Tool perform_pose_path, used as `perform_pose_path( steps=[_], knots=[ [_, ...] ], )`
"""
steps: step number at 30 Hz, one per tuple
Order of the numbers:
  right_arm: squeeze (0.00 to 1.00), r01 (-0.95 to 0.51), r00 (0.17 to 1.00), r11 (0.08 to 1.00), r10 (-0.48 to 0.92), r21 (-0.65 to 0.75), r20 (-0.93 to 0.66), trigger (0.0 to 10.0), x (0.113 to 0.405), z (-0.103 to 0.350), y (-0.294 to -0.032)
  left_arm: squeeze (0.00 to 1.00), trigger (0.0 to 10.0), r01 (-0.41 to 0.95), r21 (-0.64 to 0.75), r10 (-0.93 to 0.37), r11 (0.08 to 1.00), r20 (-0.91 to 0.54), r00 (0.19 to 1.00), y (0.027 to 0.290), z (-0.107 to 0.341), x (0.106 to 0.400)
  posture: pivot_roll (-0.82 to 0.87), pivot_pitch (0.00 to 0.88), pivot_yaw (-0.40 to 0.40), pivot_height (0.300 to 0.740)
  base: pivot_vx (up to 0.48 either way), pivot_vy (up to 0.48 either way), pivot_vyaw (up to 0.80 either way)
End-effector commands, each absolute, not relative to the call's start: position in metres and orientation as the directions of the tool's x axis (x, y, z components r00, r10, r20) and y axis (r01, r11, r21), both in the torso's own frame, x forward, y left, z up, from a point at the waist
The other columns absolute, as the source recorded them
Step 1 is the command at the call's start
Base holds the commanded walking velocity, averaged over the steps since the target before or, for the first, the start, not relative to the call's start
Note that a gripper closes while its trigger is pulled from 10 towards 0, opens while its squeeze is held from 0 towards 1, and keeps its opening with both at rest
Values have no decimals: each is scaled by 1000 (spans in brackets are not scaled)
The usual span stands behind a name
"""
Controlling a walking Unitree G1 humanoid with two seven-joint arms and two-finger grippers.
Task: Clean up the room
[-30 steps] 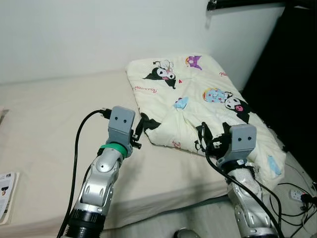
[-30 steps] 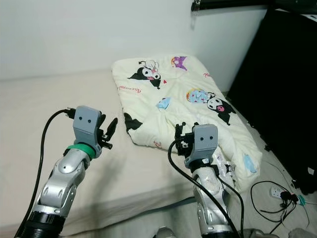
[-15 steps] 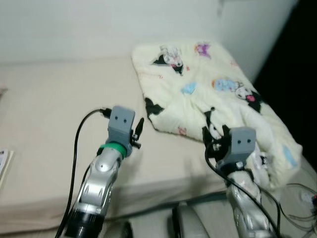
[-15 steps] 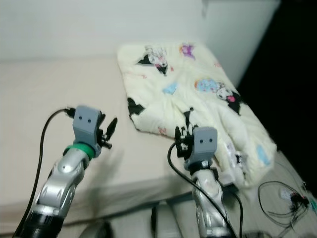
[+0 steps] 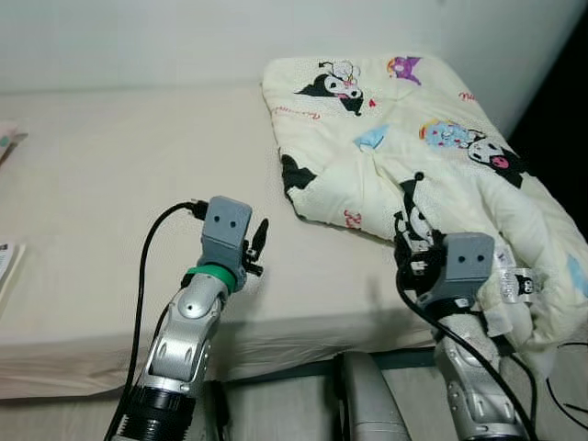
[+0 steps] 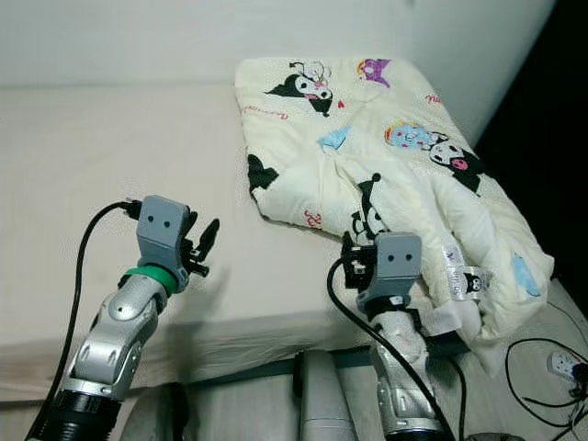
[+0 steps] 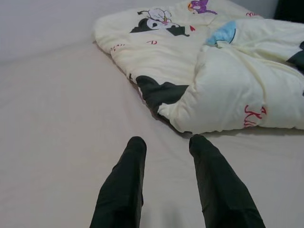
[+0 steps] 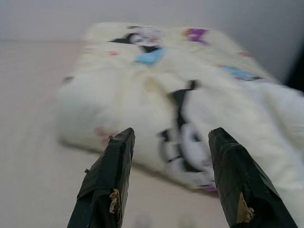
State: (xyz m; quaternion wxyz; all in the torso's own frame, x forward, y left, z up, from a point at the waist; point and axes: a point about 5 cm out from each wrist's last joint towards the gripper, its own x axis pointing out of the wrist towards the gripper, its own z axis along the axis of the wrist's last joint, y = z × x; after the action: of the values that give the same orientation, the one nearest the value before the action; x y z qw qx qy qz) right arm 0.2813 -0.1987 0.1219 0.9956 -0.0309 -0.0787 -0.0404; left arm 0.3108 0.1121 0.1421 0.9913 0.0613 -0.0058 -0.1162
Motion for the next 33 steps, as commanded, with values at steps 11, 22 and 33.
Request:
perform_pose_path(
  steps=[11, 22, 33],
  knots=[
    [0, 319, 940, 939, -294, -132, 174, 10000, 287, 137, -288, 0, 10000, 264, 129, -260, 956, -46, 964, 110, 138, 308, -146, 99, 124, 596, 0, 0, 0],
    [0, 284, 956, 956, -277, -68, 98, 10000, 310, 133, -301, 0, 10000, 272, 181, -257, 945, -101, 961, 131, 137, 308, -134, 212, 204, 596, 0, 0, 0],
    [0, 271, 963, 932, -259, -240, 81, 10000, 323, 141, -314, 0, 10000, 280, 217, -255, 935, -136, 957, 145, 138, 299, -80, 250, 239, 596, 0, 0, 0]
  ],
)
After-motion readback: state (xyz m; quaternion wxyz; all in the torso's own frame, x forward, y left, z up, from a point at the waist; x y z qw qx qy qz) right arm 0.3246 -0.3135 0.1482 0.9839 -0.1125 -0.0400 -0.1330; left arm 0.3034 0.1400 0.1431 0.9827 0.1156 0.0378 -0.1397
